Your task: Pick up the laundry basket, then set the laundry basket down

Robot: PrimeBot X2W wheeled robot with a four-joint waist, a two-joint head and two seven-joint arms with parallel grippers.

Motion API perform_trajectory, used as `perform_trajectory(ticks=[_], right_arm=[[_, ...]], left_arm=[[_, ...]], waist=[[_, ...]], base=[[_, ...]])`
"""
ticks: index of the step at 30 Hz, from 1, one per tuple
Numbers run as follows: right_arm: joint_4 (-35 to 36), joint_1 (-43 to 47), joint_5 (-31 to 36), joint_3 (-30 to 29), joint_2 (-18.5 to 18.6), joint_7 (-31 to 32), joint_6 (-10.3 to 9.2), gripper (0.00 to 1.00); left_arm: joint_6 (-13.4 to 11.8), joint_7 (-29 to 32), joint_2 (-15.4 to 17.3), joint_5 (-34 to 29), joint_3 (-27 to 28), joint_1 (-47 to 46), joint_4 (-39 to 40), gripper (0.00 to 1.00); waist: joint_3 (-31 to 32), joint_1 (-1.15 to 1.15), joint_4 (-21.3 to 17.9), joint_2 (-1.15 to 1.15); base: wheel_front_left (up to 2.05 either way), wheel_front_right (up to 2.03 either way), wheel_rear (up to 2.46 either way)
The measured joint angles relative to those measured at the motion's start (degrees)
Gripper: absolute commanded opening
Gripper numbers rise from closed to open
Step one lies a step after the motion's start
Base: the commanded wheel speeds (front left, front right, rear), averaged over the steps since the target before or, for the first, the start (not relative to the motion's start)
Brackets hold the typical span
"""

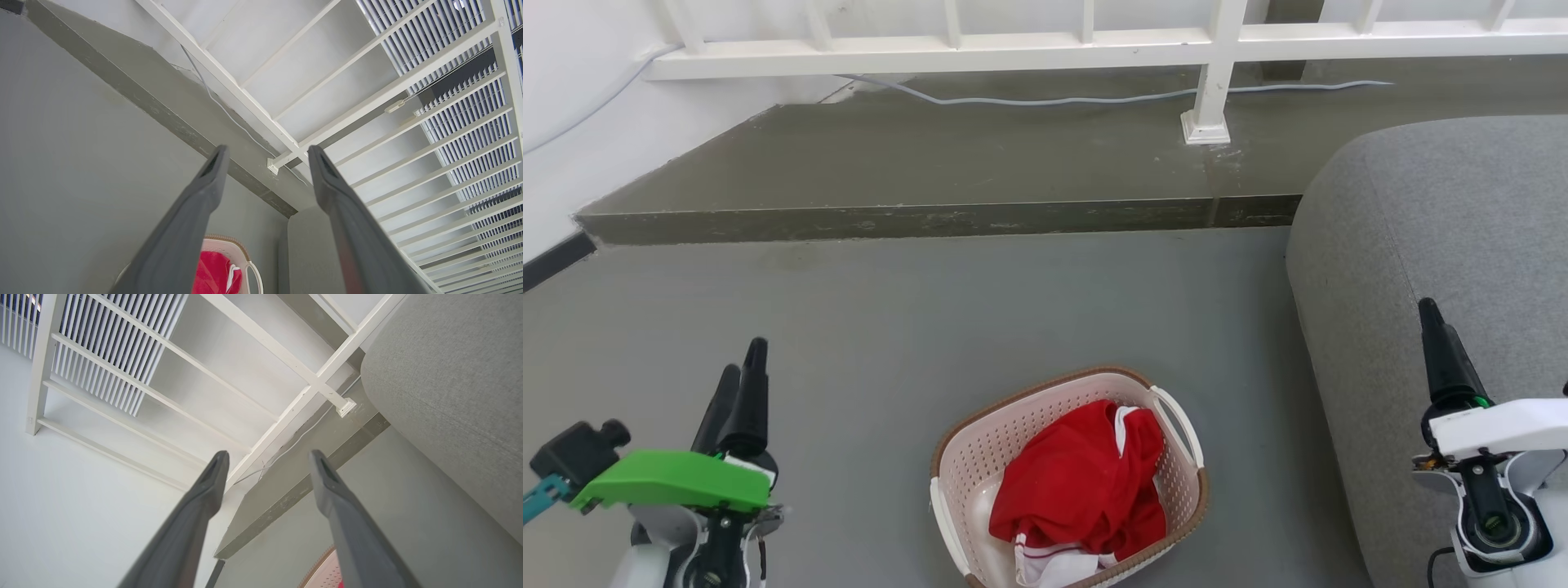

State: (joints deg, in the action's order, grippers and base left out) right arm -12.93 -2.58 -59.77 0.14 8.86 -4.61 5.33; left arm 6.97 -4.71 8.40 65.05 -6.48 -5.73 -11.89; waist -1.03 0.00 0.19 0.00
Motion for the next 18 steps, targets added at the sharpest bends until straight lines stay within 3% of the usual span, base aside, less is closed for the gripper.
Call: perform_trajectory(ticks=[18], right_arm=[[1.34, -0.38, 17.75, 4.58, 1.64, -3.28, -2.48, 1.00]], left_arm=[[-1.00, -3.28, 1.55, -17.61, -5.06, -1.33, 1.67, 1.00]], waist=[[-0.16, 0.00, -0.05, 0.00]], base=[[0.00, 0.00, 0.00]])
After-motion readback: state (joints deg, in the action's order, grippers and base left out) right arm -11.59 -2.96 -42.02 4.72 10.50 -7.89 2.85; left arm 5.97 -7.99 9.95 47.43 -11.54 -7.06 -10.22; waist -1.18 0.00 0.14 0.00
